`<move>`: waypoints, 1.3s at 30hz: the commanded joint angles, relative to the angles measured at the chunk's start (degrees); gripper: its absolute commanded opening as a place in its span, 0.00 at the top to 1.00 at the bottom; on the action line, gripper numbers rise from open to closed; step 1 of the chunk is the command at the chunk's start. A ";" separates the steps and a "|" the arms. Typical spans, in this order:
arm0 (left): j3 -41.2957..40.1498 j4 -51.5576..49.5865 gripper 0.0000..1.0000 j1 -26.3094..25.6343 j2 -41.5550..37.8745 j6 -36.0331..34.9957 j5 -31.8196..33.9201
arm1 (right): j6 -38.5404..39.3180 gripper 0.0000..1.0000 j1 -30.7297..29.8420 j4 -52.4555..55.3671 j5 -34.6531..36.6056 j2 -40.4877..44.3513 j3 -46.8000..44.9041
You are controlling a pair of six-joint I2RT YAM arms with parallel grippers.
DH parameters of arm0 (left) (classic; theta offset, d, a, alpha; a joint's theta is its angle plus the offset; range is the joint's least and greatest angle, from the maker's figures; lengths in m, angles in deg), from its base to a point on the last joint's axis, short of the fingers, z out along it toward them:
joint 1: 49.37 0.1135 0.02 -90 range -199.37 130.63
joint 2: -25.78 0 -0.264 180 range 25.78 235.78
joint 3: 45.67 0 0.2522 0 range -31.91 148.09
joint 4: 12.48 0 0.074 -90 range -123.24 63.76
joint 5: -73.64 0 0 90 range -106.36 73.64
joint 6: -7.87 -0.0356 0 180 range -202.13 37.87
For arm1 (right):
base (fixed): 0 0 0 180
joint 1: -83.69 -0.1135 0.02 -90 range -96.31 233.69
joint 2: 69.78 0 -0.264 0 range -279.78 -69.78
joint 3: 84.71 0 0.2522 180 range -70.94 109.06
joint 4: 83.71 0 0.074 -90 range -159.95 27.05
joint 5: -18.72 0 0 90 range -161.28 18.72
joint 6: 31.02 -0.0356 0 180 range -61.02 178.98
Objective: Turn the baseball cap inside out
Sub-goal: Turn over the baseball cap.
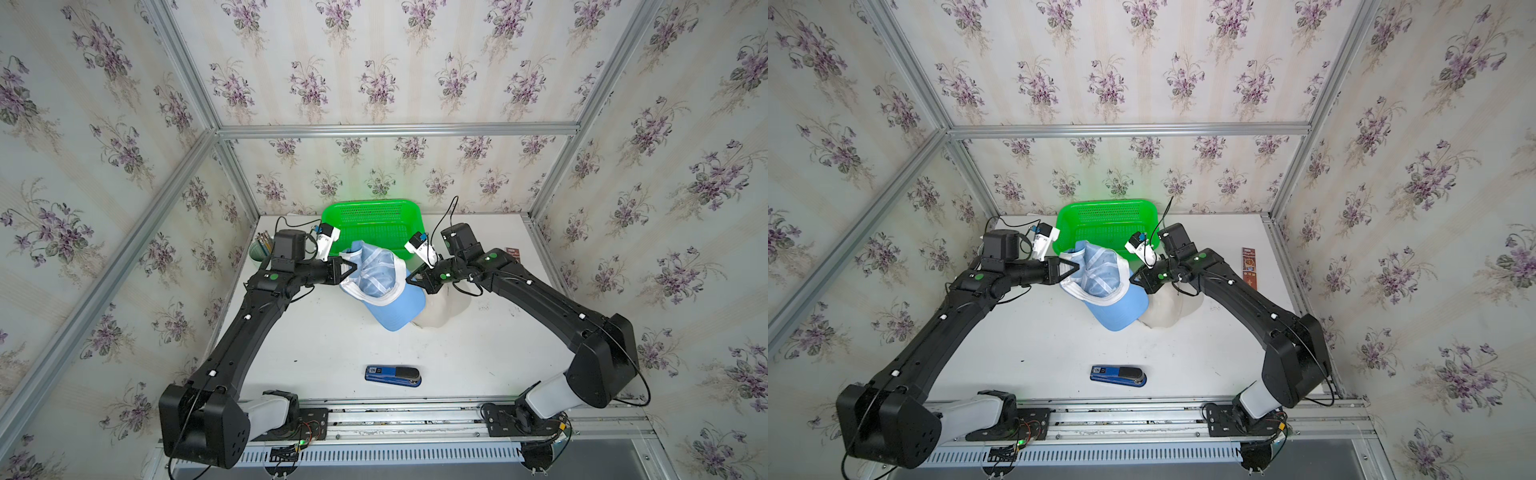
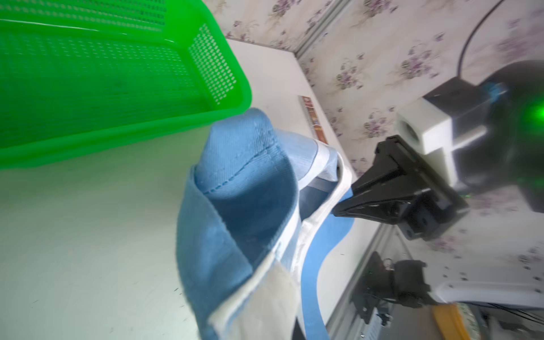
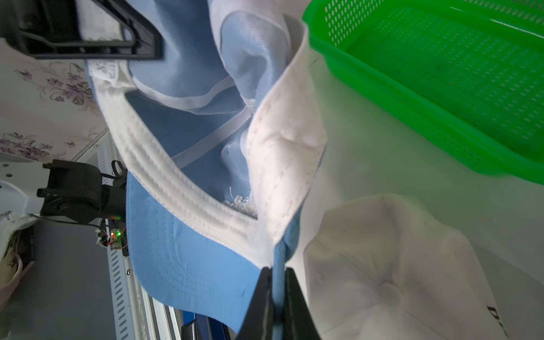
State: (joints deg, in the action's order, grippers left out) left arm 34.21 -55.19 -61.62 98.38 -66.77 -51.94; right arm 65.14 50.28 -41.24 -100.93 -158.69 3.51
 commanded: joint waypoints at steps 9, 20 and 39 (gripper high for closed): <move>10.07 -26.49 1.00 -10.34 11.57 -0.78 59.69 | -13.60 1.00 -2.54 -7.79 15.38 2.04 -5.07; 0.57 3.36 0.96 -18.81 1.44 -10.78 68.43 | -16.61 0.84 -4.12 -10.41 3.66 0.32 -8.65; 4.45 -0.18 0.97 -19.83 -4.27 -14.71 56.69 | -15.57 0.38 -10.17 -20.09 12.12 9.29 -10.29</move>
State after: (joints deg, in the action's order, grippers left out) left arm 35.79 -52.08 -81.29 92.78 -83.95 2.77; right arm 51.39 42.65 -54.09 -92.49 -150.34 -5.91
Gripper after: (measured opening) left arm 0.072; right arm 0.616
